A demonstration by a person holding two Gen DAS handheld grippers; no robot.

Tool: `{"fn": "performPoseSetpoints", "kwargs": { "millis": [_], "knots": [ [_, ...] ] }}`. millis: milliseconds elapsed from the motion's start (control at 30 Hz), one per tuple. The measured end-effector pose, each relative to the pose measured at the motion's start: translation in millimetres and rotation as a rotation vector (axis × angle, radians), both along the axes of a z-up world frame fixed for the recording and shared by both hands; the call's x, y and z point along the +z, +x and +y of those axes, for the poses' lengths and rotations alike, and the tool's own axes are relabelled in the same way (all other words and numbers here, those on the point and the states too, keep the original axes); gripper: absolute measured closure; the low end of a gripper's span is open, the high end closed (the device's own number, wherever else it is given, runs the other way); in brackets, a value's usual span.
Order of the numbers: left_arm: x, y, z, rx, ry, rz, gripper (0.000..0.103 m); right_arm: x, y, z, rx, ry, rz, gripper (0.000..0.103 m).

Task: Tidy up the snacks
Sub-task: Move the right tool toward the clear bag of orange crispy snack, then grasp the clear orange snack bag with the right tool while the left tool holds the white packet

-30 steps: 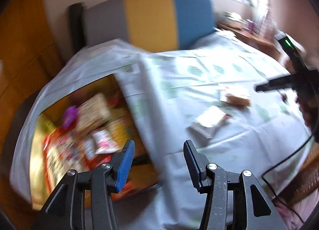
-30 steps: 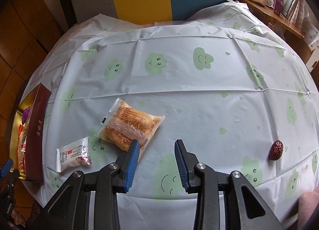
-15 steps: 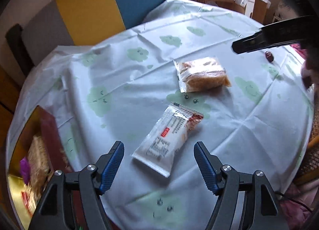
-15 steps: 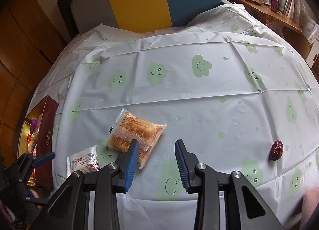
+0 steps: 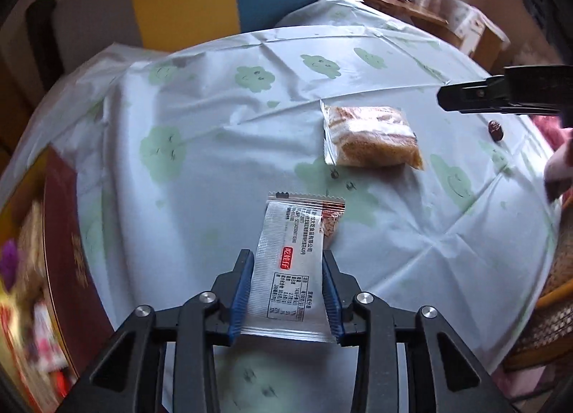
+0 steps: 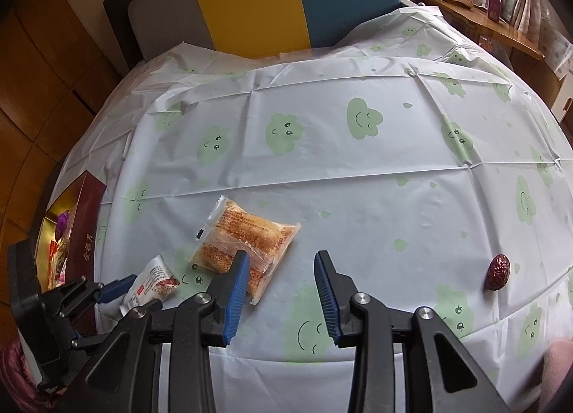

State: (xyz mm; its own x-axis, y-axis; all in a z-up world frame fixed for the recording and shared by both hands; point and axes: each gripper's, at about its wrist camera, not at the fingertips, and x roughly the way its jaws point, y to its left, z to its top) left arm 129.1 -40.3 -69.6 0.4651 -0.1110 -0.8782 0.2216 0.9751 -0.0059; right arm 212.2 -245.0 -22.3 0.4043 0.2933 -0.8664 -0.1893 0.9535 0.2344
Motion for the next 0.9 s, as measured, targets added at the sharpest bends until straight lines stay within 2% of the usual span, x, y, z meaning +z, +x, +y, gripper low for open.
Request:
{"fn": "performPoseSetpoints", "kwargs": {
  "millis": [100, 233, 433, 500, 533, 667, 800, 900],
  "knots": [
    [-1, -20, 2, 0.052, -0.005, -0.018, 0.066, -1, 0, 1, 0.005, -0.005, 0.001, 0.065],
    [-4, -38, 3, 0.07, 0.001, -0.05, 0.065, -4, -1, 6, 0.028, -0.001, 0.012, 0.065],
    [-6, -34, 6, 0.067, -0.03, -0.05, 0.065, -6, -11, 40, 0.204, -0.028, 0.033, 0.06],
    [-6, -35, 7, 0.068, -0.037, -0.056, 0.065, -5, -13, 59, 0.312, -0.085, 0.038, 0.046],
    [-6, -35, 7, 0.068, -0.04, -0.059, 0.065, -6, -12, 67, 0.369, -0.115, 0.041, 0.043],
    [-6, -36, 10, 0.079, -0.06, -0.061, 0.065, -15, 1, 94, 0.513, -0.271, 0.059, 0.041],
    [-6, -35, 12, 0.086, -0.079, -0.06, 0.065, -26, 20, 105, 0.574, -0.363, 0.085, 0.038],
    [-6, -35, 13, 0.089, -0.087, -0.06, 0.064, -37, 31, 110, 0.618, -0.392, 0.127, 0.036]
  ]
}}
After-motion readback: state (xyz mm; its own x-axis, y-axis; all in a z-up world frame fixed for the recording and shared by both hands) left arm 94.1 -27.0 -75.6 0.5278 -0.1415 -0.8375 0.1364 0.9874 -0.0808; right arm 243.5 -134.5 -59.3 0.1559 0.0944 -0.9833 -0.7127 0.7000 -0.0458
